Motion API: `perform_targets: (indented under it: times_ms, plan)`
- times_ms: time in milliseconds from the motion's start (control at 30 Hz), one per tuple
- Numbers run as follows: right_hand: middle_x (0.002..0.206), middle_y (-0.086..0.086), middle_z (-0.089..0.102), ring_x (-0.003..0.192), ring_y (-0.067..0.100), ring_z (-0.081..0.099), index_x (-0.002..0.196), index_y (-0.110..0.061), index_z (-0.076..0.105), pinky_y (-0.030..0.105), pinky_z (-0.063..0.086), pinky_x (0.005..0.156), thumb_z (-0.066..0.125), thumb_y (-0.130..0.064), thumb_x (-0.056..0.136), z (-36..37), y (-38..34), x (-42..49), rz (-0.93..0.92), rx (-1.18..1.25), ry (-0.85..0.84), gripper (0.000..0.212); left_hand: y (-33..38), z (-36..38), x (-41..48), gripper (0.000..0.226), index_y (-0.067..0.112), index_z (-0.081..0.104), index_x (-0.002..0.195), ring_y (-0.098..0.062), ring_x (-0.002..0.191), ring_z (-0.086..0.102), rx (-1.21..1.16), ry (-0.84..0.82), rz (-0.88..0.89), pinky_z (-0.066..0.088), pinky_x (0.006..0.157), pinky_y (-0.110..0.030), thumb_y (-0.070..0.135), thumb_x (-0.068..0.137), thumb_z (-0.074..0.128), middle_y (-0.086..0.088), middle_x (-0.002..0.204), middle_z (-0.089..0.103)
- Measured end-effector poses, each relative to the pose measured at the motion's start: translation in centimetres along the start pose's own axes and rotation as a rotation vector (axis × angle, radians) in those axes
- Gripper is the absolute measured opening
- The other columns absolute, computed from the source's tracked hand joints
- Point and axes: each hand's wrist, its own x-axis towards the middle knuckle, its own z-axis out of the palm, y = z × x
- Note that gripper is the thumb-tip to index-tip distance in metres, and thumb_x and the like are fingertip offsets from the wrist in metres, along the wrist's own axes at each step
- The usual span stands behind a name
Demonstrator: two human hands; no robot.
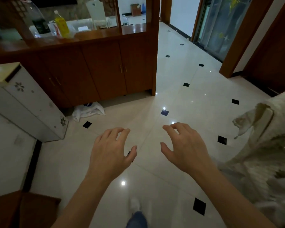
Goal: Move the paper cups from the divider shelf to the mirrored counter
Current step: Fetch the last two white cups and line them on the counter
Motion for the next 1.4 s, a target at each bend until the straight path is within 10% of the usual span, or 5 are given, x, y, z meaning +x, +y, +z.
perform_targets:
  times_ms: [1400]
  plan:
    - [0.105, 0.007, 0.067, 0.095, 0.025, 0.063, 0.116, -0.014, 0.065, 0.035, 0.051, 0.076, 0.068, -0.038, 0.081, 17.6, 25.1, 74.7, -0.073, 0.001, 0.091, 0.042, -12.5, 13.7, 78.8, 0.058, 0.022, 0.049, 0.135, -0.021, 0.119, 0.052, 0.052, 0.081, -0.072, 0.047, 0.092, -0.041, 0.057, 0.089, 0.045, -0.001, 0.131, 0.056]
